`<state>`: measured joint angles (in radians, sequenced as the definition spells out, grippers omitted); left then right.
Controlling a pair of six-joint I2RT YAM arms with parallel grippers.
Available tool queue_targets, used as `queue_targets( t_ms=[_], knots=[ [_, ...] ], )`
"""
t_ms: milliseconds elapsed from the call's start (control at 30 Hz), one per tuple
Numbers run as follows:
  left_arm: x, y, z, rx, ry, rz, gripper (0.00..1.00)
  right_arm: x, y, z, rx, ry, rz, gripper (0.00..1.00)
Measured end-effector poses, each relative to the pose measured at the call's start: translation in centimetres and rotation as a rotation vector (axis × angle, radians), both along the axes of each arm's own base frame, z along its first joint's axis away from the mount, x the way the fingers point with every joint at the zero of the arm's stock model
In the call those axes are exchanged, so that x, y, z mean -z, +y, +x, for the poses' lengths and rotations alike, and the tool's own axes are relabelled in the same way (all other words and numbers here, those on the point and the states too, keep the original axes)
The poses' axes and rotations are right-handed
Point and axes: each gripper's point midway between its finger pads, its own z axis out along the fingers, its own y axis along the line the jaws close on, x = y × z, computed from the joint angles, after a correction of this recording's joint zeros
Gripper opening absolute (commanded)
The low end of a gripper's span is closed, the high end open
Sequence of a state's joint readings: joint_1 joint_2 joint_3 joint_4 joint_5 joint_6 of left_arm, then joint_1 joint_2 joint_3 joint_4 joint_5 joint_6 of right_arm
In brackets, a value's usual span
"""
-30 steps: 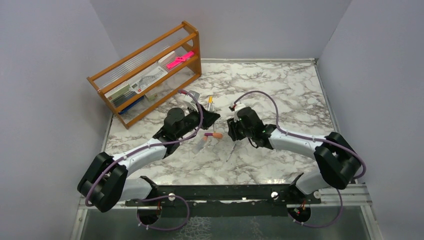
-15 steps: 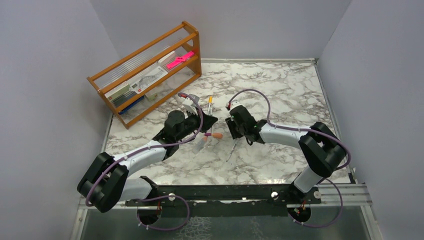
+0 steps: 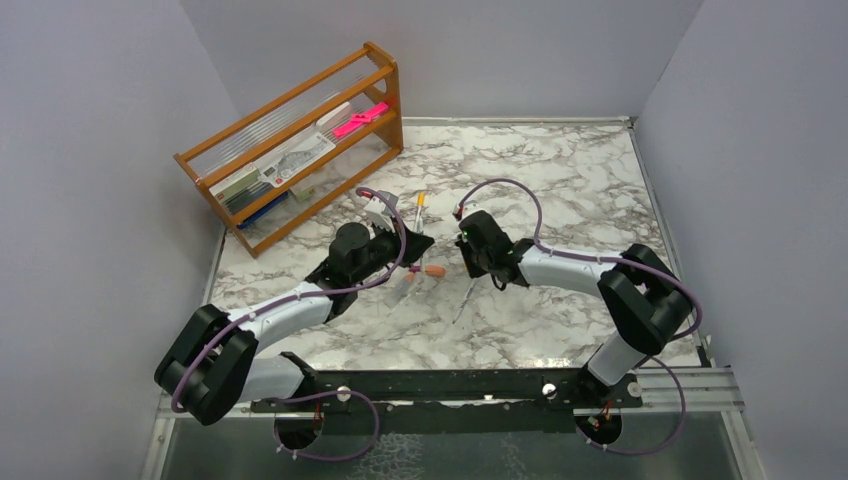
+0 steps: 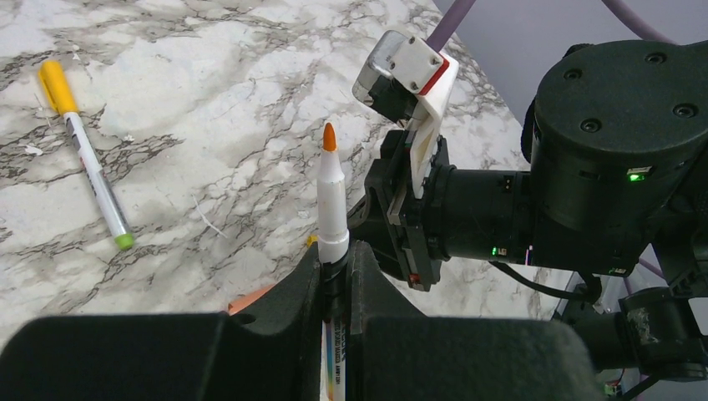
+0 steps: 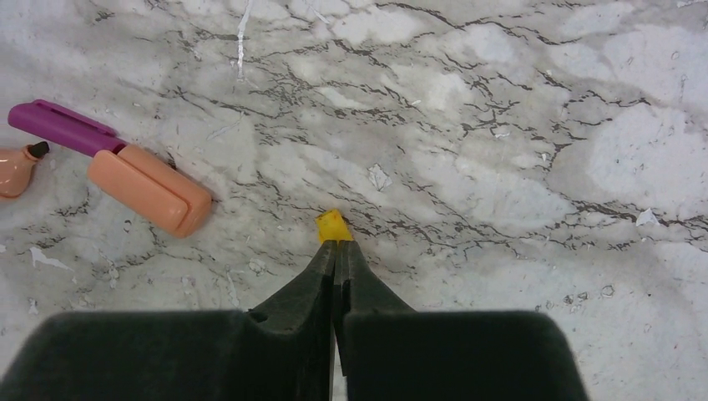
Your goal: Insert the pens into the pen caps
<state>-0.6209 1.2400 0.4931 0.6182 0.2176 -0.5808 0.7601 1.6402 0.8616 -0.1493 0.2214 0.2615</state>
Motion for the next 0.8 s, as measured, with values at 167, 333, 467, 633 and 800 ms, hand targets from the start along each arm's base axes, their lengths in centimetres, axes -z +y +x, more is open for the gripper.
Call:
queue_targets(
  t_ms=[167, 333, 467, 633, 800],
  knots=[
    [0.1, 0.0, 0.0, -0.001, 0.004, -0.001, 0.00, -0.1, 0.6, 0.0, 0.003, 0.018, 0.024, 0.01],
    [0.1, 0.0, 0.0, -0.002, 0.006, -0.002, 0.00, -0.8, 1.5, 0.3, -0.004, 0.019, 0.061, 0.01],
    [0.5, 0.1, -0.2, -0.003, 0.013, 0.002, 0.00, -1.1, 1.8, -0.3, -0.019, 0.031, 0.085, 0.01],
    [0.6, 0.1, -0.2, -0.003, 0.016, 0.004, 0.00, -0.2, 1.1, -1.5, -0.009, 0.065, 0.088, 0.01],
    [0.9, 0.1, -0.2, -0.003, 0.022, 0.008, 0.00, 1.2, -0.1, -2.7, 0.035, 0.111, 0.072, 0.01]
  ],
)
